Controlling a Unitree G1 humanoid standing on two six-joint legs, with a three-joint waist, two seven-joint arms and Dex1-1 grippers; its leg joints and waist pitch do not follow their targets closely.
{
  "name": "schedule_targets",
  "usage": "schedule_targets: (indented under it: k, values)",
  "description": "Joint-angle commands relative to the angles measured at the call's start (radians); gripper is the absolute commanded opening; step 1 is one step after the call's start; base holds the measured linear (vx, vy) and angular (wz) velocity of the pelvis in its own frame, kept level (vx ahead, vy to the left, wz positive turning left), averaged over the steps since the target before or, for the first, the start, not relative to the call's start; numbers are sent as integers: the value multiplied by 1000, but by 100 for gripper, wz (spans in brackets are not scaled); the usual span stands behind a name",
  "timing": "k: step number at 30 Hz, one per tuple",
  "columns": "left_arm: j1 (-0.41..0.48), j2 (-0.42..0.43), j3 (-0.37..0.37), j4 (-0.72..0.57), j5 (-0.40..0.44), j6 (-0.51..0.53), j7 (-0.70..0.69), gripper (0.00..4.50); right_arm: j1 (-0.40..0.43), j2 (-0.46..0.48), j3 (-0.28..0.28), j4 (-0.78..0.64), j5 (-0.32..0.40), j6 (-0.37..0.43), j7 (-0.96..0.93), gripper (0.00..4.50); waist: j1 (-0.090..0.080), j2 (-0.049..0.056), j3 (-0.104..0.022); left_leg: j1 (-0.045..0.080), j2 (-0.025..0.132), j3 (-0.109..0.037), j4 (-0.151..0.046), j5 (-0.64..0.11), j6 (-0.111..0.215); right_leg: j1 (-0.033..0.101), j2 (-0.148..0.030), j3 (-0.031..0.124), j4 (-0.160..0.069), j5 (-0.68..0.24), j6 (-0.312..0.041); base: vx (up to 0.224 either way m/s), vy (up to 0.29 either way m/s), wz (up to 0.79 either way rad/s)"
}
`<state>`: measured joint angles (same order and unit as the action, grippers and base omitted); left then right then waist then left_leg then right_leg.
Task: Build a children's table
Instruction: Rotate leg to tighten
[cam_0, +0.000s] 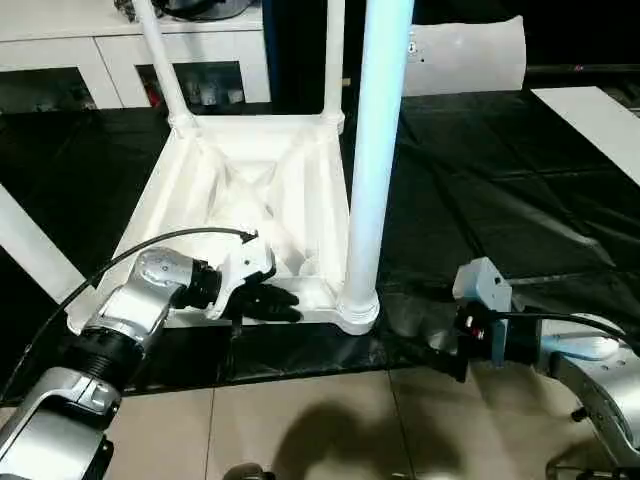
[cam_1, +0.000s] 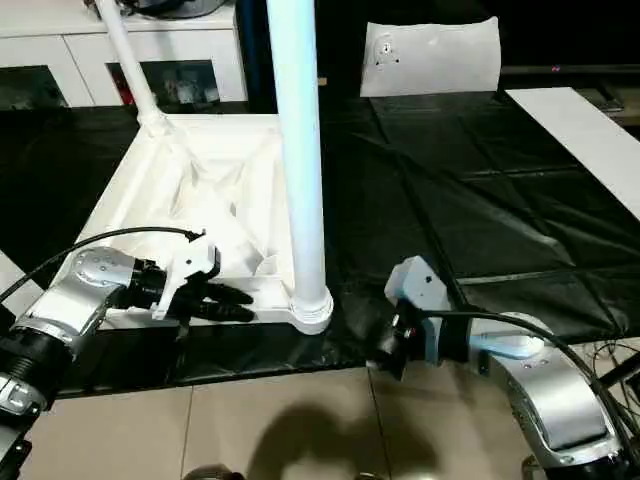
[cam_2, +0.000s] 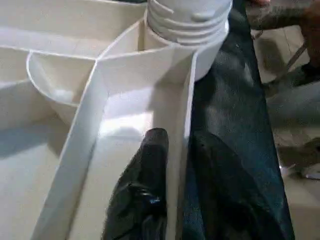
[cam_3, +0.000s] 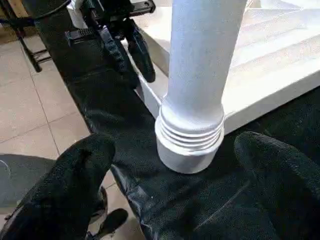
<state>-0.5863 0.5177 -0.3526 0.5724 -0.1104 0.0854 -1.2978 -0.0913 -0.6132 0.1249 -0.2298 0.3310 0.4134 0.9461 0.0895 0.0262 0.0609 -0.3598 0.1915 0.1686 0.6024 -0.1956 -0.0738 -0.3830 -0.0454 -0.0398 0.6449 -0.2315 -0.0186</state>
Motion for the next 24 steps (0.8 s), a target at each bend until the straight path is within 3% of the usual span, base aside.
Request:
schedule_targets:
  k: [1, 4, 5, 8, 9, 11, 13, 14, 16, 17, 18, 20, 24]
  values:
    - [-5, 8, -9, 5, 15, -8, -7, 69, -19, -6, -2, 7, 0, 4, 3, 450, 3, -13, -64, 0, 34, -11, -64, -116, 34, 47, -89, 51, -91, -128, -170, 0, 0, 0]
    - [-8, 6, -19, 25, 40, -31, -12, 33, -30, 5, 4, 9, 6, 7, -4, 450, 3, -22, -64, -2, 33, -10, -64, -107, 40, 49, -87, 51, -90, -118, -171, 0, 0, 0]
    - [-8, 6, -19, 25, 40, -31, -12, 30, -30, 5, 4, 9, 6, 7, -4, 450, 4, -18, -64, 0, 34, -11, -64, -106, 39, 48, -89, 51, -89, -121, -170, 0, 0, 0]
    - [8, 9, -15, 14, 44, -33, -11, 10, -35, 16, 14, 22, -4, -2, -6, 450, 5, -25, -65, -2, 36, -10, -65, -99, 38, 51, -91, 51, -86, -102, -176, 0, 0, 0]
    - [17, 9, -10, 5, 41, -29, -11, 10, -39, 21, 17, 27, -7, -4, -8, 450, 5, -23, -65, -2, 36, -11, -65, -96, 38, 49, -91, 51, -85, -94, -179, 0, 0, 0]
    - [31, 11, -5, -12, 38, -23, -14, 10, -48, 25, 19, 34, -6, -3, -8, 450, 3, -34, -64, 1, 38, -9, -66, -104, 41, 48, -91, 50, -86, -92, -183, 0, 0, 0]
    - [41, 15, -6, -25, 39, -20, -18, 10, -57, 29, 20, 44, -6, -4, -6, 450, 3, -32, -64, 1, 39, -11, -67, -108, 38, 47, -94, 50, -84, -96, -188, 0, 0, 0]
    - [54, 18, 1, -42, 31, -14, -22, 10, -68, 35, 22, 59, -7, -7, -4, 450, 1, -42, -63, 1, 39, -9, -68, -112, 38, 48, -93, 50, -86, -103, -186, 0, 0, 0]
    - [67, 19, 16, -68, 7, -1, -28, 10, -77, 39, 26, 75, -13, -15, -2, 450, 1, -37, -63, 3, 39, -9, -67, -110, 38, 46, -94, 51, -86, -110, -185, 0, 0, 0]
    - [74, 20, 23, -83, -4, 7, -32, 10, -79, 41, 28, 83, -17, -21, 1, 450, 0, -44, -64, 1, 40, -9, -67, -104, 39, 48, -96, 51, -82, -102, -186, 0, 0, 0]
    - [76, 20, 25, -88, -8, 9, -33, 10, -81, 41, 29, 86, -18, -23, 1, 450, 1, -42, -63, 1, 39, -8, -67, -100, 40, 47, -95, 52, -84, -103, -185, 0, 0, 0]
    - [116, 29, 37, -167, -42, 41, -41, 10, -104, 55, 28, 142, -34, -55, -8, 450, 1, -48, -67, 1, 41, -7, -66, -84, 43, 47, -97, 50, -76, -71, -196, 0, 0, 0]
    - [165, 49, 22, -240, -33, 22, -51, 10, -143, 74, 32, 197, -34, -79, 4, 450, -2, -48, -64, 3, 39, -4, -65, -82, 52, 45, -90, 50, -78, -57, -203, 0, 0, 0]
